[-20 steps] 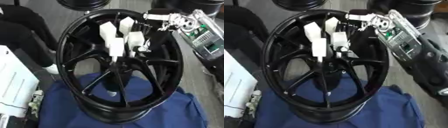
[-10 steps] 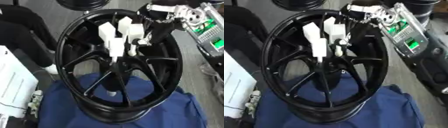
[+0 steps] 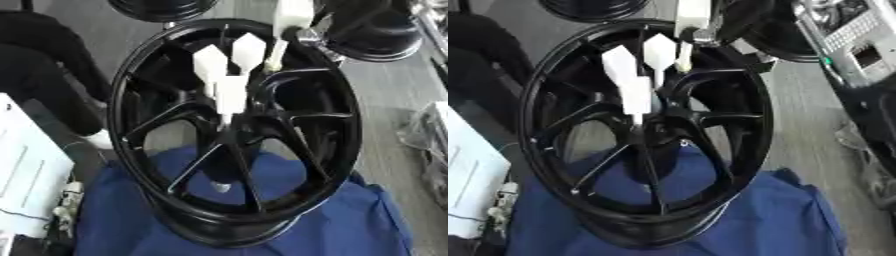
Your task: Pull the pin out of the wheel hub.
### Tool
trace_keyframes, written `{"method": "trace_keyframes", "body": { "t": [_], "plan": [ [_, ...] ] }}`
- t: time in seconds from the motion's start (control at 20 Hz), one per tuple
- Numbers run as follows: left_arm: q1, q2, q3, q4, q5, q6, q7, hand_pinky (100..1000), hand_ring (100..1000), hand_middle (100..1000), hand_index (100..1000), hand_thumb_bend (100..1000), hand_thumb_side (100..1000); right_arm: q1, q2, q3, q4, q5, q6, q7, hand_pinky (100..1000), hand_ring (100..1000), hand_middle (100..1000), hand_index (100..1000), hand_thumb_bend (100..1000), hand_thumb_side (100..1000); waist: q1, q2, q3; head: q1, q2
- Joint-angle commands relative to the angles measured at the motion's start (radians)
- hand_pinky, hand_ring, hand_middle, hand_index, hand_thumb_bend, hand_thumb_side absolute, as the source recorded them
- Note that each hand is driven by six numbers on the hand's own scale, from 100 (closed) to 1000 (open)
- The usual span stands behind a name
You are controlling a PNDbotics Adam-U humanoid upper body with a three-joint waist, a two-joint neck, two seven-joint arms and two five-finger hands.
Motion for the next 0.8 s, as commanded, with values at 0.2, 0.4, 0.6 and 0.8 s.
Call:
{"method": "trace_keyframes", "body": {
  "t": [0.2, 0.4, 0.6, 0.8],
  "plan": [
    [-0.005, 0.048, 0.014, -0.021, 0.002, -0.002, 0.004, 751, 815, 755, 760, 463, 747, 0.044, -0.121, -0.124, -0.052, -0.075, 0.032, -0.128, 703, 547, 417, 470, 190, 100, 0.006, -0.017, -0.009, 0.005, 0.006],
    [-0.001, 0.057, 0.019, -0.024, 0.003, -0.003, 0.007, 752, 815, 756, 760, 461, 747, 0.153, -0.209, -0.216, -0.058, -0.099, 0.042, -0.229, 704, 546, 419, 471, 201, 100, 0.007, -0.014, -0.016, 0.02, 0.006],
    [0.004, 0.067, 0.028, -0.028, 0.007, -0.005, 0.015, 752, 813, 756, 760, 461, 746, 0.313, -0.274, -0.323, -0.044, -0.109, 0.044, -0.342, 703, 548, 424, 473, 208, 100, 0.005, -0.01, -0.021, 0.038, 0.006],
    [0.007, 0.074, 0.033, -0.031, 0.01, -0.007, 0.021, 753, 813, 756, 760, 461, 745, 0.459, -0.299, -0.387, -0.009, -0.078, 0.04, -0.4, 706, 553, 432, 477, 211, 100, 0.004, -0.008, -0.024, 0.049, 0.006]
  ]
}}
